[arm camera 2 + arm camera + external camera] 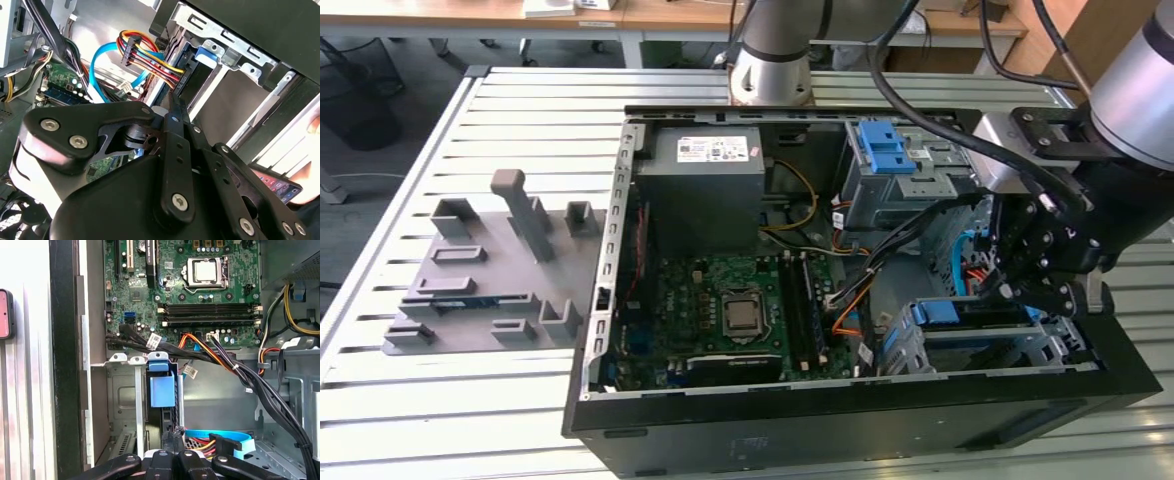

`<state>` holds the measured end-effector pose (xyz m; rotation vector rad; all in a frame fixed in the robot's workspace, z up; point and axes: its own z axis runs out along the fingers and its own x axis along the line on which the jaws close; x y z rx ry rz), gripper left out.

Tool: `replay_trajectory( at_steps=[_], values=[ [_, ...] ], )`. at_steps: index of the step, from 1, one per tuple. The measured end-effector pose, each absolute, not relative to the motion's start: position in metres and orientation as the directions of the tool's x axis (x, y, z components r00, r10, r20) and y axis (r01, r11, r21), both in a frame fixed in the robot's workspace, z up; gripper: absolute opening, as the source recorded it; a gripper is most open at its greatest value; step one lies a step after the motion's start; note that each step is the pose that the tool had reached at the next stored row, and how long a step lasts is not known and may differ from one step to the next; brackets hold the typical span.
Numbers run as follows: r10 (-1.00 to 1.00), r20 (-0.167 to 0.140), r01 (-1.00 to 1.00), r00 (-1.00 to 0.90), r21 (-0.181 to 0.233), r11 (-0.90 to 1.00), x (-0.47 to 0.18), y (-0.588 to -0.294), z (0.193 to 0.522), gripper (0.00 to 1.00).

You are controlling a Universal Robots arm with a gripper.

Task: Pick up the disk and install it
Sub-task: 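Insert the second disk wire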

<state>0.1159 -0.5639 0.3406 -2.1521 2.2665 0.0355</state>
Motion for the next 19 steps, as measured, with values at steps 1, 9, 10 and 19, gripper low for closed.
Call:
replay_trajectory(
  at_steps=[1,9,10,19],
  values=[
    [-0.998,-0.027,-0.999,-0.052,0.005,0.052,0.1157,-0.5639,0.3405,0.11],
    [-0.998,-0.027,-0.999,-0.052,0.006,0.052,0.1148,-0.5639,0.3408,0.11],
    [-0.998,-0.027,-0.999,-0.052,0.006,0.052,0.1147,-0.5639,0.3411,0.11],
    [-0.998,-0.028,-0.999,-0.052,0.006,0.052,0.1133,-0.5639,0.3488,0.11]
  ],
)
